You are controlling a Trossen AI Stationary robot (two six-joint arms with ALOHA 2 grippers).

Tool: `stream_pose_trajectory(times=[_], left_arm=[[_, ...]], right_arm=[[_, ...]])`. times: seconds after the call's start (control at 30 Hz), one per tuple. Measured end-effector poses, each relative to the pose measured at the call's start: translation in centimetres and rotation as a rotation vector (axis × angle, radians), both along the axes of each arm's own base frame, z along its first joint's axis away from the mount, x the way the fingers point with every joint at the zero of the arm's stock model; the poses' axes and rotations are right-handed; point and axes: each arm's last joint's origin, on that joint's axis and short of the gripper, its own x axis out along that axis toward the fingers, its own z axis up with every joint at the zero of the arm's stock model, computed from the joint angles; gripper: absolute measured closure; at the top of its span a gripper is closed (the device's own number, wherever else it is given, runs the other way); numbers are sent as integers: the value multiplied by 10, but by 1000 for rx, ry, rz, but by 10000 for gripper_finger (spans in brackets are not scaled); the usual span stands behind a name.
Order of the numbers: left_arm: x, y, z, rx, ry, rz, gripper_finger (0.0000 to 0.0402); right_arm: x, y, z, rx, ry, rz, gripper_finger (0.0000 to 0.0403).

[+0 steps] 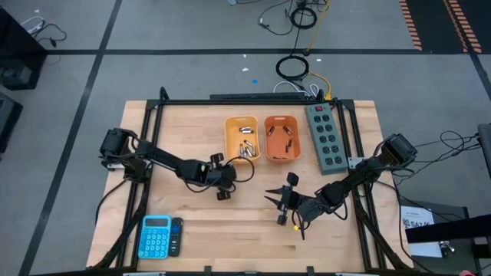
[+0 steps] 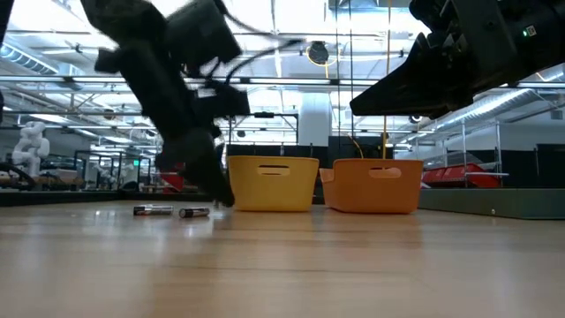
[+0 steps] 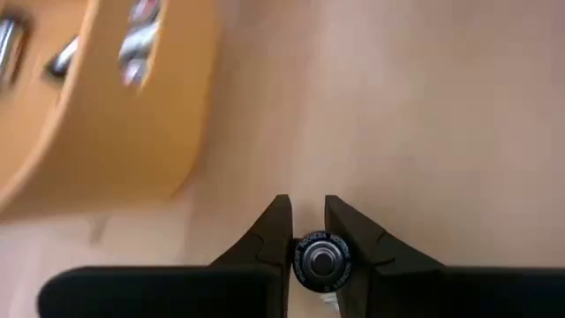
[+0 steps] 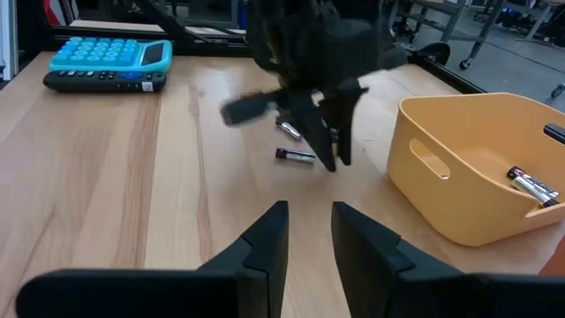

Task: Sort batteries
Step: Put the silver battery into the yellow bin

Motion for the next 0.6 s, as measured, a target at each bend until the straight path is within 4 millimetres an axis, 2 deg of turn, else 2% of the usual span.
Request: stream_pose_trajectory(times=[0.17, 0.33, 0.4, 0.5, 0.6], left_arm=[[7, -7, 38, -43, -167, -91, 350], [15, 12, 74, 10, -402, -94, 350], [17, 25, 80, 56, -436, -70, 350], [18, 50, 77, 77, -422, -1, 345], [17, 72, 70, 75, -372, 51, 278]], right_arm=[[0, 0, 0, 0, 0, 0, 323], [0, 0, 0, 4, -4, 0, 323], [0, 1, 0, 9, -6, 0, 323], [0, 1, 0, 8, -4, 1, 323], [0, 1, 0, 6, -1, 1, 323]])
